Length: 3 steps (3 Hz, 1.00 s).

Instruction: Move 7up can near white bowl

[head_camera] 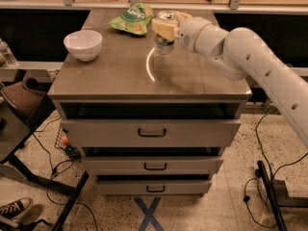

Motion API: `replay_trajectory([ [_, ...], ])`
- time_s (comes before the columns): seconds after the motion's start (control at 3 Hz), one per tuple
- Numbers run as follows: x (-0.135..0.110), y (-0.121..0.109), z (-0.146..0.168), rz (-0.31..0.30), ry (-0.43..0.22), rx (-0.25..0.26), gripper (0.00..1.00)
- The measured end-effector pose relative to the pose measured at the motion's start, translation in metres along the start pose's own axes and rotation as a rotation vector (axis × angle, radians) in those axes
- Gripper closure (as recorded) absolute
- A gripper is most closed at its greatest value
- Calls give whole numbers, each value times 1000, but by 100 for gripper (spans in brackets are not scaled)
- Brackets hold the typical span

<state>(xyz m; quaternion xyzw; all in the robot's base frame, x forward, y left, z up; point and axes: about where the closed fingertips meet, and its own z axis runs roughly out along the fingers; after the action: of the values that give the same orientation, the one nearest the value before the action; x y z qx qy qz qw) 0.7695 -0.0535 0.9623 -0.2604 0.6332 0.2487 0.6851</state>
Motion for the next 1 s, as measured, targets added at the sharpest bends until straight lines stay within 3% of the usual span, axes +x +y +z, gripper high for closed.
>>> replay_trajectory([
  [0.67,-17,78,33,13,-38,-200,100],
  [1.0,-7,105,49,53,-25,-269,100],
])
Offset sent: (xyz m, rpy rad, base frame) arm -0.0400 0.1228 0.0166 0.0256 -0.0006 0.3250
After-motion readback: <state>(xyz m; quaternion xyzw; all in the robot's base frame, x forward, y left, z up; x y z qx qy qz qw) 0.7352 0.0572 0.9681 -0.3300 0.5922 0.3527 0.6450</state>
